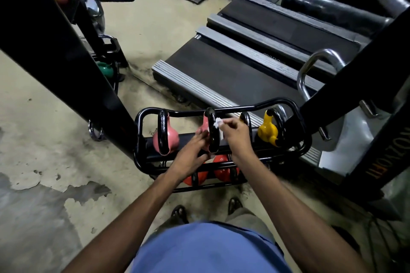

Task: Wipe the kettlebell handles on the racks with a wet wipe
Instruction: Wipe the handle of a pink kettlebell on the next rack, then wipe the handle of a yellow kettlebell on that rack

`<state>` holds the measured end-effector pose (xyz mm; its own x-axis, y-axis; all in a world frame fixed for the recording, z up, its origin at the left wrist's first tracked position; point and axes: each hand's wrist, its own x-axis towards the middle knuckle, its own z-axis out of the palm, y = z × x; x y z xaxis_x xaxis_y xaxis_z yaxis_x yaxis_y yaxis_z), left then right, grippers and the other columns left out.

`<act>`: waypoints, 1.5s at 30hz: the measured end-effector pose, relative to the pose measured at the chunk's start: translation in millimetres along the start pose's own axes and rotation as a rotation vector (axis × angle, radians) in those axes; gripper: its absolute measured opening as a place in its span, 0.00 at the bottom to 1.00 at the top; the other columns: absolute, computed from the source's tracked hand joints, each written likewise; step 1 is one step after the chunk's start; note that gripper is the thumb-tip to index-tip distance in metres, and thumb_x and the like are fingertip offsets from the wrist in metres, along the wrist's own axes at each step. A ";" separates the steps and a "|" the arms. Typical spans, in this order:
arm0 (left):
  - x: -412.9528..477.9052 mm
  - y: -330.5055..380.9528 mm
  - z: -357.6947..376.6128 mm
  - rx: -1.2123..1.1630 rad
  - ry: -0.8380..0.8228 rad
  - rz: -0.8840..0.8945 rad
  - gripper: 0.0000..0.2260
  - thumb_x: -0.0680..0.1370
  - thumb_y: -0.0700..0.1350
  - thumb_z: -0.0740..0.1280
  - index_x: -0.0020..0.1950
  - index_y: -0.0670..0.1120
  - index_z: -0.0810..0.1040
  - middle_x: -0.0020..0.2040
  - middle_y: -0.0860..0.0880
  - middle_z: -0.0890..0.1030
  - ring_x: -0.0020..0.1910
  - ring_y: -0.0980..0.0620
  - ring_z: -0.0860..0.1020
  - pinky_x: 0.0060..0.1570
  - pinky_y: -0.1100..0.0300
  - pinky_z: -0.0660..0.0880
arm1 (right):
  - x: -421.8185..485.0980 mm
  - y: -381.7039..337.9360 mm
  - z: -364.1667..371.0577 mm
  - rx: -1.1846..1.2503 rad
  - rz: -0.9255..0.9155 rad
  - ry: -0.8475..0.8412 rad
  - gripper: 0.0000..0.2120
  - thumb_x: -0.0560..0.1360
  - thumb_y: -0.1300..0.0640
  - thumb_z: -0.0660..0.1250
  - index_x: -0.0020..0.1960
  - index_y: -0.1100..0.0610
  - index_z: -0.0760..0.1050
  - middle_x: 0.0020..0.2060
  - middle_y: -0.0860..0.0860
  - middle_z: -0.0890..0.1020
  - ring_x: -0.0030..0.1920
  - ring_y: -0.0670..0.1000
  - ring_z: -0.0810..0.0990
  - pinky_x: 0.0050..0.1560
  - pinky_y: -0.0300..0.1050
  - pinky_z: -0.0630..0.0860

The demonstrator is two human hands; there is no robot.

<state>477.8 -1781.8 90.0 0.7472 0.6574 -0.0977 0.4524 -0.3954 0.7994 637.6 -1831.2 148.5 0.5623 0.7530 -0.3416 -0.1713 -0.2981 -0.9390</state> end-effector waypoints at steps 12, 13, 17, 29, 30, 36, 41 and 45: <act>-13.1 90.6 17.4 0.159 0.565 0.107 0.26 0.78 0.41 0.73 0.75 0.45 0.73 0.77 0.49 0.70 0.78 0.53 0.66 0.78 0.56 0.62 | 28.7 -40.8 -99.2 -0.401 -0.382 -0.054 0.03 0.76 0.54 0.72 0.44 0.52 0.81 0.40 0.45 0.85 0.43 0.45 0.83 0.47 0.41 0.77; -7.8 101.7 22.6 0.176 0.557 0.152 0.25 0.78 0.41 0.73 0.75 0.44 0.73 0.77 0.49 0.71 0.78 0.53 0.66 0.78 0.57 0.60 | 40.5 -46.1 -104.6 -0.467 -0.427 -0.047 0.03 0.76 0.53 0.72 0.43 0.50 0.81 0.39 0.44 0.84 0.42 0.44 0.82 0.45 0.39 0.76; 19.1 114.8 58.7 0.135 0.373 0.121 0.29 0.78 0.45 0.72 0.78 0.45 0.69 0.79 0.49 0.67 0.78 0.55 0.64 0.78 0.62 0.58 | 84.7 -49.3 -111.4 -0.701 -0.528 -0.068 0.04 0.76 0.53 0.72 0.43 0.52 0.80 0.37 0.44 0.83 0.39 0.45 0.80 0.40 0.38 0.73; 68.5 101.3 95.8 -0.098 0.219 -0.439 0.16 0.73 0.56 0.68 0.54 0.46 0.83 0.48 0.47 0.87 0.52 0.45 0.85 0.52 0.47 0.80 | 131.7 -51.7 -77.2 -1.533 -0.619 -0.590 0.09 0.74 0.59 0.62 0.45 0.59 0.81 0.43 0.58 0.83 0.45 0.63 0.81 0.41 0.48 0.76; 69.5 98.9 97.9 -0.084 0.218 -0.441 0.18 0.72 0.58 0.67 0.52 0.46 0.83 0.47 0.46 0.87 0.52 0.44 0.85 0.51 0.46 0.80 | 131.2 -54.0 -77.2 -1.563 -0.624 -0.621 0.09 0.74 0.59 0.62 0.45 0.58 0.81 0.43 0.57 0.83 0.44 0.62 0.81 0.40 0.48 0.76; 69.1 94.3 103.4 -0.131 0.219 -0.422 0.16 0.73 0.60 0.67 0.52 0.51 0.82 0.43 0.54 0.87 0.46 0.55 0.85 0.48 0.49 0.81 | 135.8 -43.4 -89.6 -1.222 -0.376 -0.302 0.05 0.71 0.56 0.68 0.39 0.57 0.80 0.38 0.56 0.82 0.41 0.60 0.80 0.38 0.46 0.73; 68.8 96.8 97.5 -0.081 0.219 -0.362 0.08 0.78 0.54 0.70 0.51 0.51 0.81 0.46 0.53 0.86 0.48 0.52 0.84 0.50 0.51 0.79 | 107.6 2.1 -95.4 -0.072 0.296 -0.016 0.10 0.75 0.58 0.70 0.36 0.59 0.74 0.25 0.50 0.79 0.25 0.49 0.77 0.26 0.42 0.77; 68.7 96.2 94.0 -0.066 0.200 -0.319 0.10 0.78 0.52 0.71 0.54 0.48 0.82 0.47 0.50 0.86 0.47 0.50 0.83 0.49 0.51 0.78 | 100.2 13.2 -84.9 0.291 0.524 -0.045 0.06 0.77 0.64 0.63 0.49 0.64 0.79 0.48 0.67 0.83 0.40 0.58 0.80 0.34 0.42 0.76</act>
<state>618.4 -1835.0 104.4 0.4614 0.8554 -0.2353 0.6097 -0.1130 0.7846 760.4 -1809.5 105.1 0.3096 0.5748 -0.7575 -0.6343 -0.4686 -0.6148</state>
